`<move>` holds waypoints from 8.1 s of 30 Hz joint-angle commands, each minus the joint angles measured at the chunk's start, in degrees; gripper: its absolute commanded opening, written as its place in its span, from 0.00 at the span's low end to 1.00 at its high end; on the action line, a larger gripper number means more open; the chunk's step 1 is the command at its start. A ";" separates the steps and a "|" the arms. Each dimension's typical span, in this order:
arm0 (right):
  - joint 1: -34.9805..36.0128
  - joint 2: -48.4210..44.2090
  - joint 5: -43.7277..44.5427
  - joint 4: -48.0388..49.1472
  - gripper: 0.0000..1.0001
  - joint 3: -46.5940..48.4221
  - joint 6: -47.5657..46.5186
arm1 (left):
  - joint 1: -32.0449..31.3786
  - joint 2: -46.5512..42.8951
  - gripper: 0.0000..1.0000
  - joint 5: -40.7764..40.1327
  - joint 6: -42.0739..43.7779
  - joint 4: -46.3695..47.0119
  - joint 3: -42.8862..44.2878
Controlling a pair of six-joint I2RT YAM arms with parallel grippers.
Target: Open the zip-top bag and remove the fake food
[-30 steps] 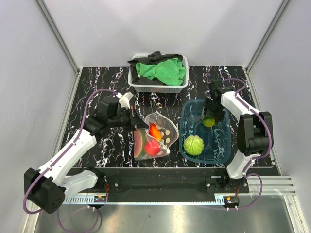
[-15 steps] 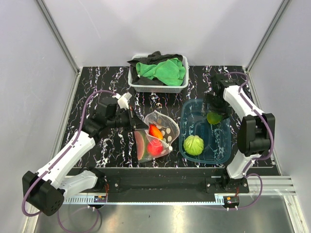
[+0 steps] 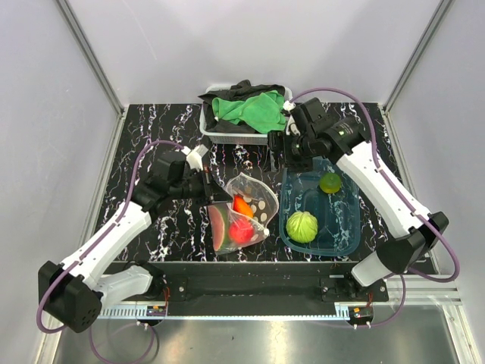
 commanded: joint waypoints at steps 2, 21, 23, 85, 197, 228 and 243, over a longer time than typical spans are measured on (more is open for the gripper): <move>3.41 0.28 -10.47 5.01 0.71 -2.56 5.53 | 0.22 0.90 0.00 2.27 -1.36 2.17 3.17; 8.69 5.47 -17.71 21.81 0.34 -23.93 -1.49 | -0.84 6.62 0.00 -0.18 -4.27 3.84 6.95; 9.56 5.82 -17.89 23.48 0.38 -24.98 -1.84 | -1.01 6.70 0.00 -0.63 -4.18 4.27 7.22; 10.18 2.39 -12.71 27.62 0.45 -26.57 0.62 | -3.12 4.33 0.00 -7.22 6.19 -4.51 1.68; 9.83 14.08 -23.07 58.63 0.72 -40.45 10.29 | -9.10 16.02 0.00 -8.45 -5.24 -0.82 10.65; 11.33 24.63 -13.23 72.43 0.60 -41.85 38.68 | -9.28 10.13 0.00 -5.46 -2.87 -1.00 0.89; 11.24 11.46 -6.72 58.91 0.00 -43.71 27.87 | -8.05 6.27 0.00 -8.62 -0.49 -2.49 0.89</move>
